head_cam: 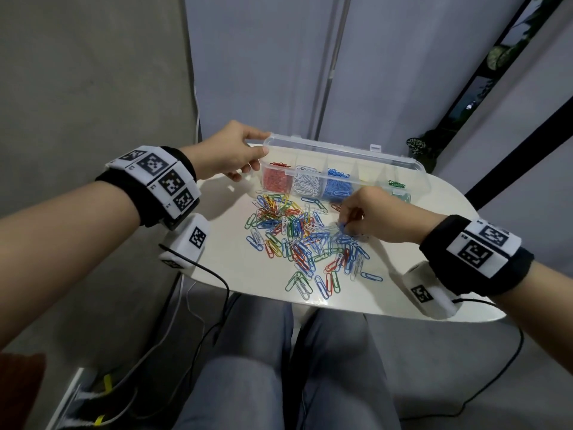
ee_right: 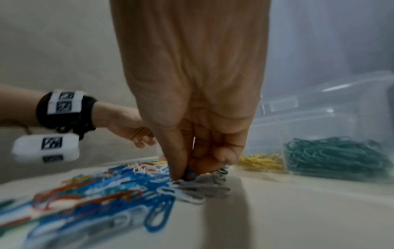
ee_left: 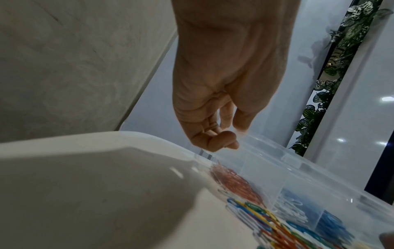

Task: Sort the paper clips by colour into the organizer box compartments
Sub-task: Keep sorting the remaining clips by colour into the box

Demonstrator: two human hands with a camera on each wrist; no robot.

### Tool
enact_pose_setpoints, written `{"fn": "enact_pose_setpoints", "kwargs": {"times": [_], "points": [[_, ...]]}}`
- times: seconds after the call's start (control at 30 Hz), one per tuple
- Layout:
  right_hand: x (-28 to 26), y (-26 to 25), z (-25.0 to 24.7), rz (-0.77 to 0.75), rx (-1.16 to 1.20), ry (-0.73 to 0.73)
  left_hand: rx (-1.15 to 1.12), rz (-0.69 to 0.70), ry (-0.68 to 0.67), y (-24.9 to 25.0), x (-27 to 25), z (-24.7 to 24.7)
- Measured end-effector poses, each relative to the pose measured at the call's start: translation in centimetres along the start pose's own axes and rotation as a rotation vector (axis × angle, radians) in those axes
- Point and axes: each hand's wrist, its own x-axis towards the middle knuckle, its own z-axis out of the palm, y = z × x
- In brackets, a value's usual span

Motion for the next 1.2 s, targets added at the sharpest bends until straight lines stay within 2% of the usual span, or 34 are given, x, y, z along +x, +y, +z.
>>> {"fn": "enact_pose_setpoints", "kwargs": {"times": [0.27,0.4,0.6,0.7,0.77,0.87,0.97,1.2], "points": [[0.1,-1.7,-5.9,0.047,0.453,0.303,0.016,-0.01,-0.003,0.0,0.1,-0.1],[2.6,-1.0,-6.9,0.124,0.393,0.434,0.012,-0.013,0.0,-0.1,0.1,0.0],[4.0,0.5,-5.8,0.182,0.346,0.414,0.02,-0.016,-0.001,0.0,0.0,-0.1],[2.4,0.5,-6.0,0.116,0.338,0.447,0.017,-0.019,-0.004,-0.1,0.1,0.0],[0.5,0.2,-5.9,-0.008,0.288,0.371,0.012,-0.015,-0.004,-0.1,0.1,0.0],[-1.8,-0.6,-4.5,-0.136,0.116,0.13,0.006,-0.007,-0.01,-0.1,0.1,-0.1],[-2.7,-0.4,-2.3,-0.167,-0.035,-0.047,0.012,0.0,-0.014,-0.1,0.1,-0.1],[-2.4,0.0,-0.3,-0.1,-0.161,-0.166,0.007,-0.007,-0.007,-0.1,0.0,-0.1]]}}
